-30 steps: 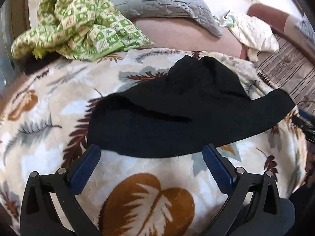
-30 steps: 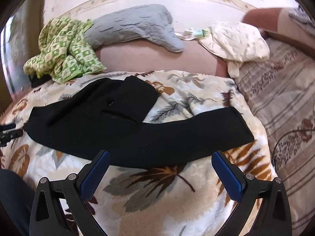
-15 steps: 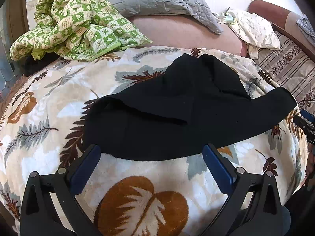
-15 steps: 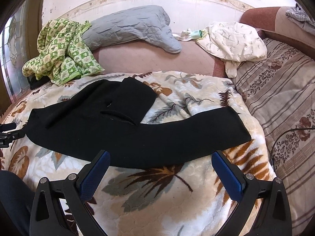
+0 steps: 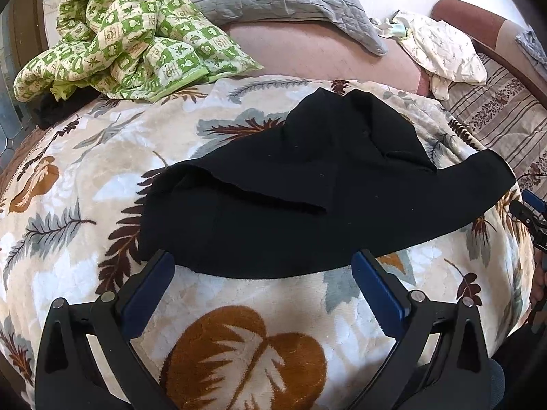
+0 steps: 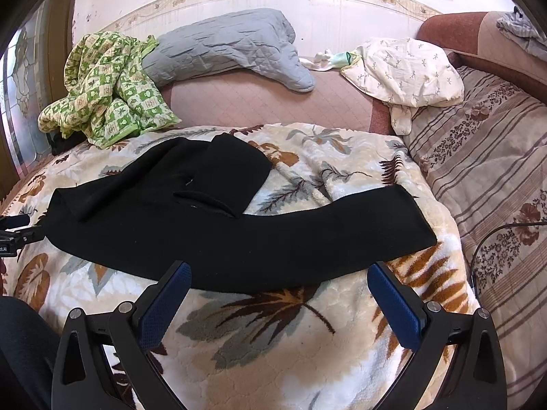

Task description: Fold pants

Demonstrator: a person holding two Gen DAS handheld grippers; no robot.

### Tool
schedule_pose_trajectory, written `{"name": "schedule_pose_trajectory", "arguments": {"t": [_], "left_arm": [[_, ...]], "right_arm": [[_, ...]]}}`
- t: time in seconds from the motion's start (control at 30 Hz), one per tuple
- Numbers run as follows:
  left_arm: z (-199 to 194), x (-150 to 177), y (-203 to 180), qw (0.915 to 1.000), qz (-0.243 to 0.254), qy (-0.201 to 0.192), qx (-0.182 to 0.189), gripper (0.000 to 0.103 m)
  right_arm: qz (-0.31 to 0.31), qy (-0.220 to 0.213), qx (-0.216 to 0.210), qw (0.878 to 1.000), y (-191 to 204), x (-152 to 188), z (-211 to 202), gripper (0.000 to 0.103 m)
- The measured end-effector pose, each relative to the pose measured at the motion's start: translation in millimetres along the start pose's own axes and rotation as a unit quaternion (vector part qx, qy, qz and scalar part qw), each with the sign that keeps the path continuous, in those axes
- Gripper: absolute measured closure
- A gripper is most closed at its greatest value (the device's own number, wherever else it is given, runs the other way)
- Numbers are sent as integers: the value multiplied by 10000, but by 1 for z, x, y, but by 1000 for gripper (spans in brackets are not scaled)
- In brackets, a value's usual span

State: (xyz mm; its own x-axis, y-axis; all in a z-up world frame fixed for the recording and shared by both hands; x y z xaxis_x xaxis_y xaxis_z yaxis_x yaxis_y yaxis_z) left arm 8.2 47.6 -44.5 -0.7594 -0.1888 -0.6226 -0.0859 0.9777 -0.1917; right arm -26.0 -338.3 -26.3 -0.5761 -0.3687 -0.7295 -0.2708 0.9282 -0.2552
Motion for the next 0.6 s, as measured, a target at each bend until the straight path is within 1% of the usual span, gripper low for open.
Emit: {"name": "schedule_pose_trajectory", "arguments": {"t": [0.6], "left_arm": [[4,1,2,9999,-105,41,21,0]], "right_arm": [[45,-12,57,10000,-5,0,1,0]]}}
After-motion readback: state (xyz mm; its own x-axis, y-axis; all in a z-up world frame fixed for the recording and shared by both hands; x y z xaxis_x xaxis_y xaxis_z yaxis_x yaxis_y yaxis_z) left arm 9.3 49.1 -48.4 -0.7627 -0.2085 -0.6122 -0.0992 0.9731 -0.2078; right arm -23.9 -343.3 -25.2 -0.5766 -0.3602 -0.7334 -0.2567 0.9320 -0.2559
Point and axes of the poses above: each gripper's, at about its wrist camera, not at the fingertips, and z roughly the way its jaws point, y to its left, x to its underside, the point moved 2 cm from there along z, roughly the way its jaws point, and after that the axes turned 14 degrees about -z, right-handed, at the moved point
